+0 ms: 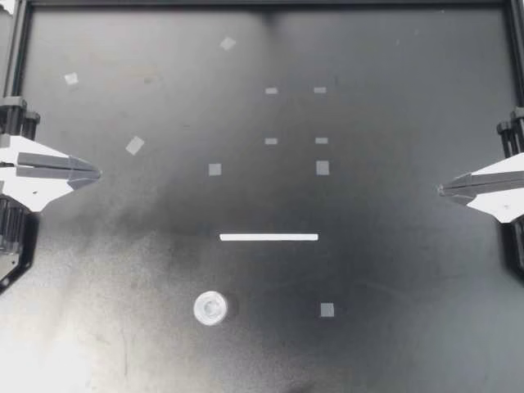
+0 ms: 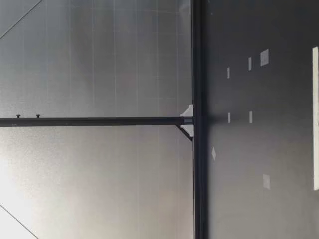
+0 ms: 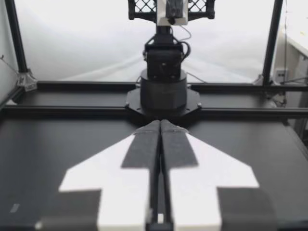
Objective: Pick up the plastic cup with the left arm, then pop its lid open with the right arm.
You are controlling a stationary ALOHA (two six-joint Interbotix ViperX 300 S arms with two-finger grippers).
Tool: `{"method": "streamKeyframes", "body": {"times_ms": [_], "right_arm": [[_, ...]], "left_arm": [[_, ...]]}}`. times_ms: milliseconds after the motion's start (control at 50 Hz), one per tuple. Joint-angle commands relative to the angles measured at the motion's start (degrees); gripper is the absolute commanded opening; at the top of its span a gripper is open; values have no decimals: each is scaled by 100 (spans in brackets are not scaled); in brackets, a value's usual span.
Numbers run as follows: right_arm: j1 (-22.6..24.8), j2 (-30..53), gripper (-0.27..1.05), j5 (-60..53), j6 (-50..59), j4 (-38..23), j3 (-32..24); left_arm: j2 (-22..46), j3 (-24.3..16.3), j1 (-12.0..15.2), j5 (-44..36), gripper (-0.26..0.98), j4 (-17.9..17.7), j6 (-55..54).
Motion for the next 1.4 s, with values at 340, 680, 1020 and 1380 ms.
{"method": "streamKeyframes", "body": {"times_ms": [340, 680, 1020, 1380], "right_arm": [[-202, 396, -10, 1213, 352, 448, -378], [413, 2751, -10, 2065, 308, 396, -1854], [879, 5212, -10, 475, 483, 413, -2760], [1169, 6398, -10, 316, 1090, 369, -3560]], "left_arm": [[-26, 158, -44, 404, -10, -44, -70], [861, -281, -940, 1266, -8, -422, -668], [1969, -18, -1380, 264, 42, -475, -1099], [3340, -35, -1705, -396, 51, -501, -1107]]}}
